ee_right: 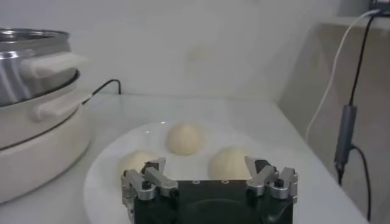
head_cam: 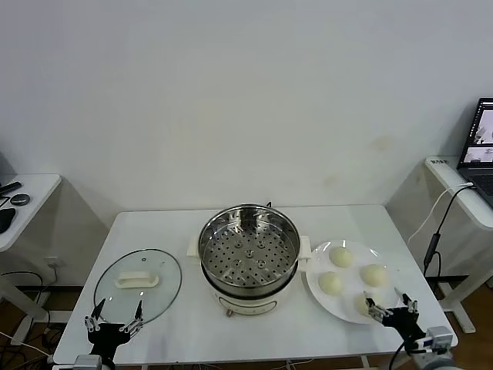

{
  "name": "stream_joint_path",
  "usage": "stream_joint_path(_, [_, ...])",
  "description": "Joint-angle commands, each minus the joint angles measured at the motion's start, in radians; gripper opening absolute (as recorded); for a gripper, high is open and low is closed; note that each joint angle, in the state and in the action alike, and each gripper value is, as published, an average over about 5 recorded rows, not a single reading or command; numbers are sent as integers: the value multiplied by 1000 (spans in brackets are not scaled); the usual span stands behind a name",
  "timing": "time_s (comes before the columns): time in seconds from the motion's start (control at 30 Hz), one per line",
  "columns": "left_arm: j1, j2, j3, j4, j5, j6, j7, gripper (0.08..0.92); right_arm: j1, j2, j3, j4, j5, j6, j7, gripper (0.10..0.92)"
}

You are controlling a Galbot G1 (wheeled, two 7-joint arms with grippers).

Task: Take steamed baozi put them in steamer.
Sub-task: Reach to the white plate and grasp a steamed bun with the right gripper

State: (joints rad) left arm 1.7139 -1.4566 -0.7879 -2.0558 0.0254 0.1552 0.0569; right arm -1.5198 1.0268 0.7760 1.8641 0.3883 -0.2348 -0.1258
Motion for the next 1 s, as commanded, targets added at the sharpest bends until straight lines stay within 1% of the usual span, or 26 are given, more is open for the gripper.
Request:
stream_joint_path(0.03, [-1, -1, -1, 1, 9, -2, -2, 823, 241, -149, 13, -57, -129, -83, -71, 823])
stream_joint_path(0.13, [2, -9, -3, 1, 19, -3, -10, 823, 350, -220, -32, -128, -248, -86, -229, 823])
stream_joint_path(0.2, [3, -18, -2, -3, 23, -3, -15, 823, 446, -269, -88, -197, -365, -66, -371, 823])
stream_joint_path(0.27, [2, -26, -1, -12, 27, -3, -16, 823, 550, -301, -159, -269, -483, -43, -482, 823])
stream_joint_path(0.4, [0, -40, 0, -33, 36, -2, -16, 823, 754, -329, -307, -400, -676, -26, -693, 823])
stream_joint_path(0.53, [1, -48, -4, -42, 40, -3, -17, 823, 929, -352, -468, -483, -826, 14, -892, 823])
stream_joint_path(0.6, [4, -51, -5, -47, 40, -3, -18, 823, 1000, -370, -581, -505, -867, 48, -974, 823])
stream_joint_path(0.73, [5, -61, -6, -54, 40, -3, -19, 823, 1133, -392, -785, -533, -875, 100, -1083, 823])
stream_joint_path(0.83, [7, -68, -4, -61, 40, -3, -18, 823, 1225, -371, -913, -569, -874, 134, -1115, 823])
stream_joint_path(1.0, [8, -76, -6, -71, 38, -3, -21, 823, 1306, -270, -1035, -663, -886, 245, -1141, 823])
